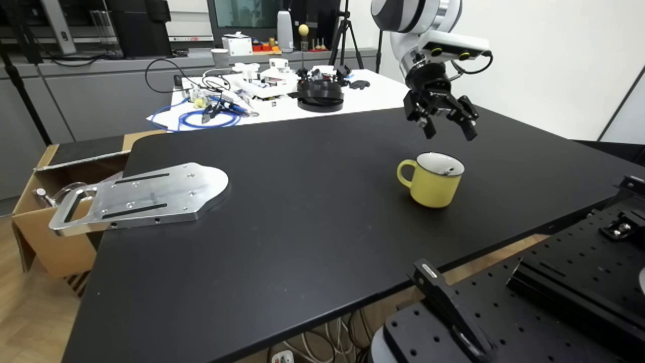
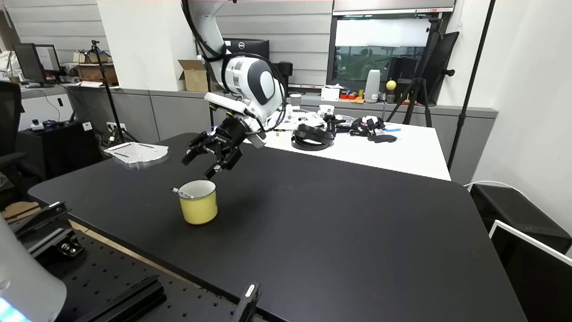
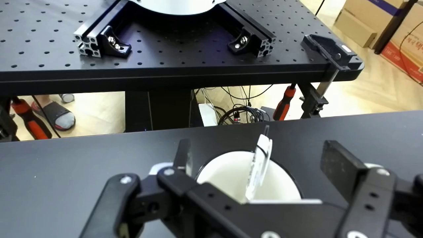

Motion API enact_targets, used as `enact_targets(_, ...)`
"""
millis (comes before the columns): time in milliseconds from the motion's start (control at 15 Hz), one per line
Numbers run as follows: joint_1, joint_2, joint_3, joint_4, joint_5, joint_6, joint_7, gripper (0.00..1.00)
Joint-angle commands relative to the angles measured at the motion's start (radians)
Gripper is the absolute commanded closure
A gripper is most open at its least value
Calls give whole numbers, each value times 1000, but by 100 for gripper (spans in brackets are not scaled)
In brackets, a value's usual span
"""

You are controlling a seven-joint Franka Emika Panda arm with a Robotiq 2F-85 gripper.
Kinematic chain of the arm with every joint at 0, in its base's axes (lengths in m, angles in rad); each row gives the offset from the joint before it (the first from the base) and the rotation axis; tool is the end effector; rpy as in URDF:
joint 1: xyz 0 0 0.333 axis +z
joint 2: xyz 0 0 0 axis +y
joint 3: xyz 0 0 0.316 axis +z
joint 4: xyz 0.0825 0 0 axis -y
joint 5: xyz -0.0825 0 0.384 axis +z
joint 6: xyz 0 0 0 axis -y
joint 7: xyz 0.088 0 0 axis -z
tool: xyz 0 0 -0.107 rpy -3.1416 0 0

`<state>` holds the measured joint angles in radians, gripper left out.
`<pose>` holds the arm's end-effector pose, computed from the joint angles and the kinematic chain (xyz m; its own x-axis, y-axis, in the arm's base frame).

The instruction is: Put the pen in the yellow mug

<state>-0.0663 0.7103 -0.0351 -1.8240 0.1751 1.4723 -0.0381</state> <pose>0.5056 -0.0318 0.1223 0.4948 -0.0112 -0.8689 -0.2153 -0.9703 -0.1101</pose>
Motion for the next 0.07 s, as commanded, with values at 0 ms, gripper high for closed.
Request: enact_targets(0, -4, 1, 4, 3, -2, -2, 1, 0)
